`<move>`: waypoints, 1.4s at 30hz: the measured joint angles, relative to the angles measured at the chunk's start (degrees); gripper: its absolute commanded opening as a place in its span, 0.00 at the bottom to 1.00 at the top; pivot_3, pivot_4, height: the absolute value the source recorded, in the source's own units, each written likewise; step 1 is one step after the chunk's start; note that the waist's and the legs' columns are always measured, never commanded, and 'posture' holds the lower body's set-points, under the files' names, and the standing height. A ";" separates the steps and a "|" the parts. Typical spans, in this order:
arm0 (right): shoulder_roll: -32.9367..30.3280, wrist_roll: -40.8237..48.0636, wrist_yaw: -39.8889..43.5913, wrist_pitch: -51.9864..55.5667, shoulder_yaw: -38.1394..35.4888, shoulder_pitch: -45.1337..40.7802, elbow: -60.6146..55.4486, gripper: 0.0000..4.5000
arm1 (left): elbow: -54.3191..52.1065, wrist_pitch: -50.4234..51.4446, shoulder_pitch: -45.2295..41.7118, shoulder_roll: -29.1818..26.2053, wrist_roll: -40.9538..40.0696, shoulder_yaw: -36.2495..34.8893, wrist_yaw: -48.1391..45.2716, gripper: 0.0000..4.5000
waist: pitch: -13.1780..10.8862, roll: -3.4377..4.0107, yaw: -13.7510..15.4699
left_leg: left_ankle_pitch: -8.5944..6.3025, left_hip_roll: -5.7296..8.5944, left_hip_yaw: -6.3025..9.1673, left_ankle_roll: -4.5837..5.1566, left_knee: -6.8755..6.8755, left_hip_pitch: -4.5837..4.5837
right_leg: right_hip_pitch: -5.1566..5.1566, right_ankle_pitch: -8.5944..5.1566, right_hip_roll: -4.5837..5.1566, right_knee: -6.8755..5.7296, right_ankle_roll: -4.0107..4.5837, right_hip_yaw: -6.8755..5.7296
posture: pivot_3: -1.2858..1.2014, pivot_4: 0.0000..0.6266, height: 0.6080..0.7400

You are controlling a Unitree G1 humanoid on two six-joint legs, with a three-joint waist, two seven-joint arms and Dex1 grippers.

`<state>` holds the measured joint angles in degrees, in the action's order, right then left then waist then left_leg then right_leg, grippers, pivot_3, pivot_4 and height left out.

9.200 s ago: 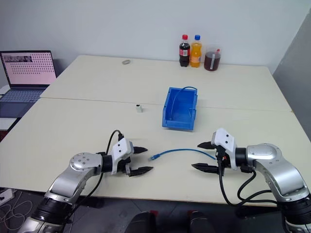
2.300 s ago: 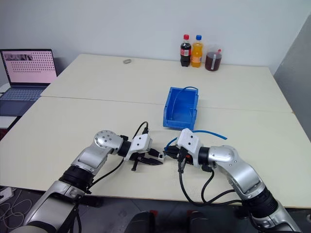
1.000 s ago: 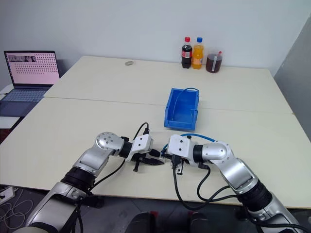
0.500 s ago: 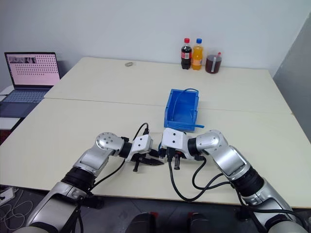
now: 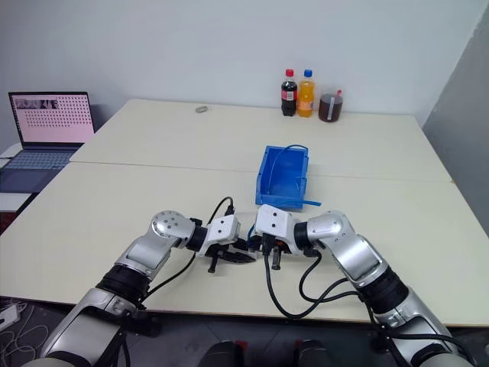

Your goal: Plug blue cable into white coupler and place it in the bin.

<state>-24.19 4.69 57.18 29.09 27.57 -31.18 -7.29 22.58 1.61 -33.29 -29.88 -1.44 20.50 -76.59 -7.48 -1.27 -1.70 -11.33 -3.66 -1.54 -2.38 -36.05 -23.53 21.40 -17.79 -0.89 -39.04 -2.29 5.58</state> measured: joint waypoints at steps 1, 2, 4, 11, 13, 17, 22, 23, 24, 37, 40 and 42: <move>0.08 0.00 -0.04 -0.26 -0.08 0.24 0.10 0.00 | 0.00 0.11 0.03 0.00 0.05 0.00 0.00 0.17 | 0.01 0.00 -0.02 | 0.00 0.00 -0.01 0.00 0.02 0.09 | -0.02 -0.03 0.00 0.00 0.04 0.01 | 0.52 0.24 1.00; 0.09 -0.04 -0.08 -0.77 -0.08 0.43 0.28 0.00 | 0.00 0.18 0.04 0.03 0.12 0.00 0.00 0.17 | 0.04 0.00 -0.02 | -0.01 0.00 -0.02 0.00 0.05 0.13 | -0.05 -0.04 0.00 0.00 0.06 0.02 | 0.52 0.24 1.00; 0.11 -0.07 -0.13 -1.33 -0.08 0.65 0.47 0.00 | 0.00 0.21 0.06 0.06 0.17 0.00 -0.01 0.17 | 0.11 0.00 -0.02 | -0.01 0.00 -0.02 0.00 0.06 0.15 | -0.06 -0.05 0.00 0.00 0.07 0.02 | 0.52 0.24 1.00; 0.18 -0.26 -0.21 -2.28 -0.07 1.28 0.95 0.00 | 0.02 0.35 0.21 0.29 0.51 0.00 0.07 0.17 | 0.43 -0.02 -0.03 | -0.01 -0.01 -0.04 -0.01 0.14 0.25 | -0.10 -0.09 0.01 0.01 0.13 0.05 | 0.52 0.24 1.00; 0.17 -0.64 -0.20 -2.28 -0.02 1.34 0.99 0.00 | 0.02 0.36 0.27 0.32 0.54 0.00 0.15 0.17 | 0.48 -0.03 -0.03 | -0.01 -0.01 -0.06 -0.01 0.16 0.28 | -0.11 -0.09 0.03 0.01 0.14 0.07 | 0.52 0.24 1.00; 0.16 -0.87 -0.21 -2.34 0.04 1.69 1.26 0.00 | 0.02 0.40 0.56 0.38 0.60 -0.04 0.31 0.17 | 0.65 -0.11 -0.04 | -0.02 -0.01 -0.11 -0.01 0.27 0.41 | -0.17 -0.13 0.06 0.03 0.19 0.11 | 0.52 0.24 1.00; 0.16 -1.36 -0.31 -3.44 0.04 2.62 1.38 0.00 | 0.01 0.42 1.04 0.53 0.79 -0.04 0.65 0.17 | 0.99 -0.15 -0.03 | -0.04 0.00 -0.14 -0.03 0.42 0.59 | -0.27 -0.21 0.11 0.05 0.30 0.11 | 0.52 0.24 1.00; 0.15 -1.38 -0.39 -3.66 0.04 2.78 1.38 0.00 | 0.01 0.42 1.07 0.53 0.83 -0.04 0.66 0.17 | 1.05 -0.15 -0.03 | -0.04 0.00 -0.15 -0.03 0.45 0.60 | -0.27 -0.23 0.12 0.05 0.32 0.11 | 0.52 0.24 1.00; 0.15 -1.38 -0.55 -3.88 0.03 2.95 1.38 0.00 | 0.01 0.42 1.11 0.53 0.86 -0.04 0.66 0.17 | 1.10 -0.14 -0.04 | -0.04 0.00 -0.15 -0.03 0.49 0.61 | -0.27 -0.24 0.13 0.06 0.33 0.12 | 0.52 0.24 1.00; 0.15 -0.39 -3.16 -3.96 -2.16 6.64 -3.20 0.00 | -1.71 0.27 3.43 0.28 -0.49 -2.36 3.50 0.60 | 0.60 -0.36 -0.03 | -0.03 -0.02 -0.09 -0.03 0.89 0.59 | -0.02 -0.30 0.20 0.09 0.43 0.17 | 0.52 0.24 1.00; -0.58 1.27 -3.48 -0.33 -4.20 7.75 -5.97 0.00 | -2.78 1.98 4.56 -0.43 -2.42 -4.19 3.69 0.75 | 0.26 -0.54 -0.13 | -0.03 -0.04 -0.13 -0.04 1.07 0.28 | 0.04 -0.33 0.10 0.07 0.47 0.05 | 0.52 0.24 1.00; -0.75 1.98 -3.74 1.48 -4.98 7.99 -7.22 0.00 | -4.64 3.47 5.38 -0.62 -3.64 -5.24 3.85 0.83 | 0.24 -0.52 -0.19 | -0.03 -0.06 -0.09 -0.04 1.07 -0.01 | 0.32 -0.25 0.02 0.03 0.35 -0.01 | 0.52 0.24 1.00</move>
<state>-24.93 6.67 53.44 30.57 22.58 -23.19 -14.50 17.94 5.07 -27.91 -30.50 -5.07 15.25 -72.74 -7.24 -1.79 -1.89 -11.36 -3.73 -1.63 -2.41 -34.98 -23.54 21.72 -18.04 -0.87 -39.02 -1.94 5.57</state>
